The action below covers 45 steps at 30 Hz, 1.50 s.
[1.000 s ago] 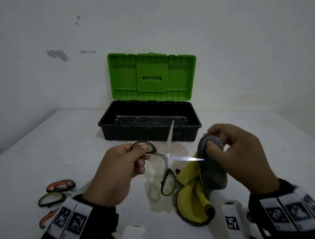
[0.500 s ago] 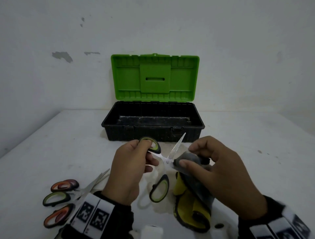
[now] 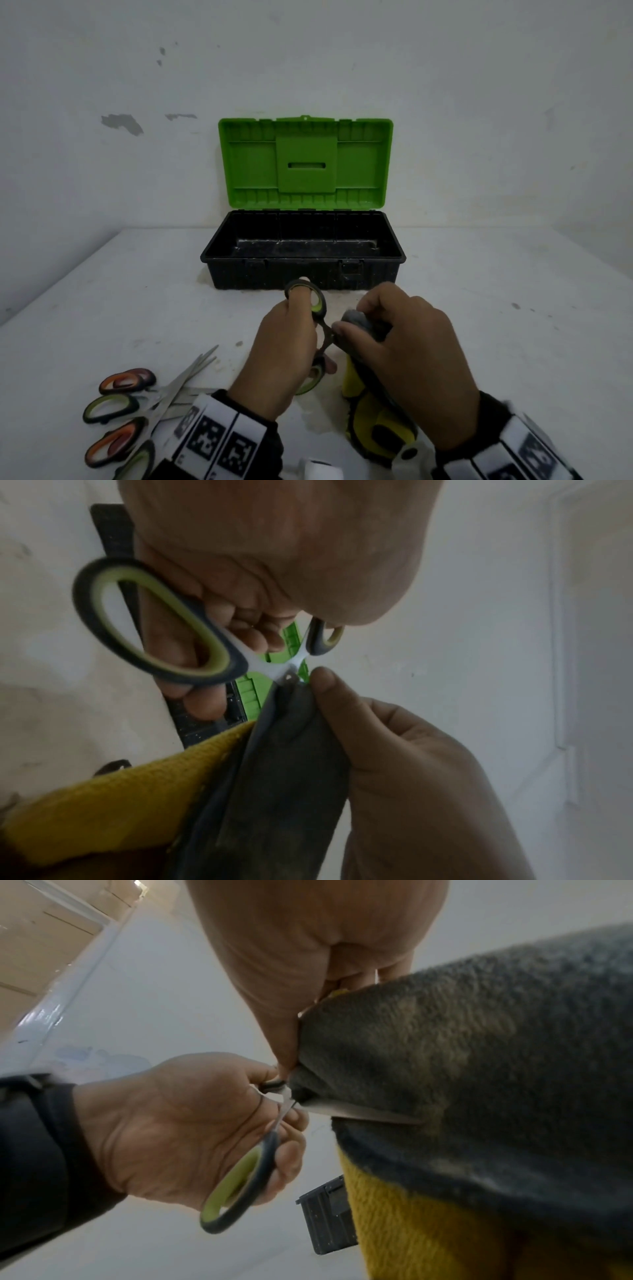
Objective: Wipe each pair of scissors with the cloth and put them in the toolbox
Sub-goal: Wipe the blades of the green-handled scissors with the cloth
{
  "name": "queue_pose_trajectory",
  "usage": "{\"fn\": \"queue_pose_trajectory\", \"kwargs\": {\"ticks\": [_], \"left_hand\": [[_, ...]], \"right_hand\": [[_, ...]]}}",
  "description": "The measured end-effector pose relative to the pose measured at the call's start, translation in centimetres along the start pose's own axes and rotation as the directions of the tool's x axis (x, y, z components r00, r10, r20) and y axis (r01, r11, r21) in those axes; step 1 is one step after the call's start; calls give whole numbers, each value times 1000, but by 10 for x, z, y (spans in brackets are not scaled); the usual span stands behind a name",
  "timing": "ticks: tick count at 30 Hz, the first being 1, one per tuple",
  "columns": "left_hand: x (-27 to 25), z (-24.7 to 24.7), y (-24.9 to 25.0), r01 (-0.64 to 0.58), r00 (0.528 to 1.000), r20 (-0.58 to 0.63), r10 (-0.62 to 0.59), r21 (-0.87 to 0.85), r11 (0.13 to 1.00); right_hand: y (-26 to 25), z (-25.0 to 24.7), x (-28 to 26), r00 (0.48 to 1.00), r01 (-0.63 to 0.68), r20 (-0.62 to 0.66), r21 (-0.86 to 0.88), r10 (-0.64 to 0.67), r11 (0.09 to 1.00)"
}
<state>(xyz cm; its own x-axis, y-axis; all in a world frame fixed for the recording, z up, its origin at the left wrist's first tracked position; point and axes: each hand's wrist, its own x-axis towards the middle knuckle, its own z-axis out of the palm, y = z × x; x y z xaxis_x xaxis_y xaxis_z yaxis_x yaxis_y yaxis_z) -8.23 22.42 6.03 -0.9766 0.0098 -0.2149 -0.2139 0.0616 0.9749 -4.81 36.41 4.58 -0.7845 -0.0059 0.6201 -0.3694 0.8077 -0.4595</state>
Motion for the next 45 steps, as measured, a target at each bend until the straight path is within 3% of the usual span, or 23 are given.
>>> {"fn": "queue_pose_trajectory", "kwargs": {"ticks": [6,11,22,25,29,33,38,42,45], "left_hand": [[-2,-2,3,-11,996,84,14,-32,999],[-4,-2,4,54,979,200,-32,-109,993],[-14,5,14,-173,977,123,176,-34,984],[-13,4,18,-179,978,97,187,-80,981],[-12,2,15,-209,972,92,216,-75,975],[-11,4,17,-191,977,73,199,-101,976],[-10,1,15,-231,967,92,239,-89,969],[-10,2,18,-233,969,70,239,-84,969],[-8,0,17,-212,972,77,220,-102,972]], "right_hand": [[-2,1,-3,989,123,-64,-148,-134,981],[0,2,-6,967,252,4,-130,-254,959],[-7,-15,11,983,148,-104,-62,-154,987],[-6,-22,20,985,99,-143,9,-97,995],[-14,-22,14,986,157,-56,7,-157,987],[-3,-25,24,986,102,-135,18,-99,995],[-9,-23,17,984,151,-97,-18,-152,988],[2,-30,30,987,45,-160,63,-34,997],[-6,-28,27,989,109,-105,64,-102,992]]}}
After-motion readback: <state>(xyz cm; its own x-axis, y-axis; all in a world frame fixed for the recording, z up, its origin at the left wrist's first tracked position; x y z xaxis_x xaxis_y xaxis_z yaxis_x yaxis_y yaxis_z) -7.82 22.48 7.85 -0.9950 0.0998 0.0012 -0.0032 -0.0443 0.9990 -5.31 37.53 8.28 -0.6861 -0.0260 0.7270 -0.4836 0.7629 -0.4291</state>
